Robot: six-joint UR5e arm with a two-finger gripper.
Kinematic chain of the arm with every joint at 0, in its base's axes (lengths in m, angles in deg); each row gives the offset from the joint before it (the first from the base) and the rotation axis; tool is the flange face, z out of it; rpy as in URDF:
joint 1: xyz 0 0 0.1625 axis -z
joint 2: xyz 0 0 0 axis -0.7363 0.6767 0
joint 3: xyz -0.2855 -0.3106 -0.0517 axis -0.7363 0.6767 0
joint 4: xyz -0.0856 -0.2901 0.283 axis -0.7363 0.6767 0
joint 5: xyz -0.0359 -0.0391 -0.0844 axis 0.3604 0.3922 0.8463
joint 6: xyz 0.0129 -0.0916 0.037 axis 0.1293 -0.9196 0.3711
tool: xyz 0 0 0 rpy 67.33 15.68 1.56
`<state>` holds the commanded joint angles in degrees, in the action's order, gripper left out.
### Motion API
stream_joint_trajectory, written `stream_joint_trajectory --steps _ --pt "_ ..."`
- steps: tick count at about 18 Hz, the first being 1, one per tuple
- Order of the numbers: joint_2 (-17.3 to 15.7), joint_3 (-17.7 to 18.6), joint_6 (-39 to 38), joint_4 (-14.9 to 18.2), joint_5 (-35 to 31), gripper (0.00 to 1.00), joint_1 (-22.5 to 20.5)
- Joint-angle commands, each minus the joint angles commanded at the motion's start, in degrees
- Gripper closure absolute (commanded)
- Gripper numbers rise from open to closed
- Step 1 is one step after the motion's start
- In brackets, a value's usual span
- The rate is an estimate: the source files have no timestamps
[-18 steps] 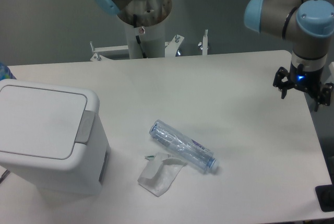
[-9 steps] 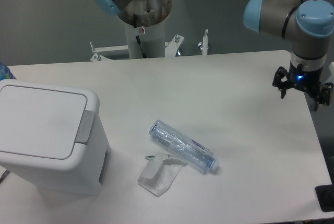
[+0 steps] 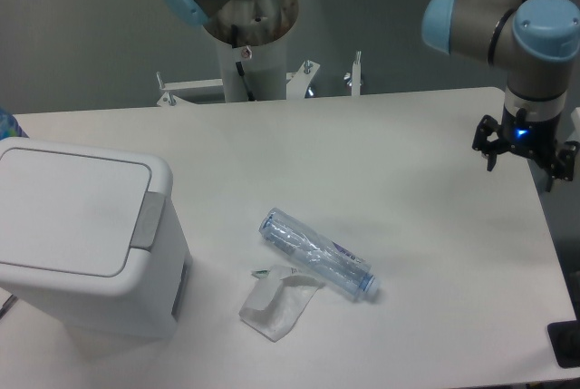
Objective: Open the trash can
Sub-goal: 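Move the open gripper across the table above the white trash can lid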
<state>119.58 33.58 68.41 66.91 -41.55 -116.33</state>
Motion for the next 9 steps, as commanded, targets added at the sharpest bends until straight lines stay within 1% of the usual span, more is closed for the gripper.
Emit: stream_joint_trajectory --steps 2,6,8,9 --pt "-1.32 0.17 -5.01 0.53 0.97 0.00 0.26" --pt "-4.04 0.17 -13.63 4.04 2.47 0.00 2.54" --pt "-5.01 0.35 -17.75 4.22 2.73 0.00 4.82" --pt "-5.19 0.35 -21.08 4.05 3.26 0.00 6.14"
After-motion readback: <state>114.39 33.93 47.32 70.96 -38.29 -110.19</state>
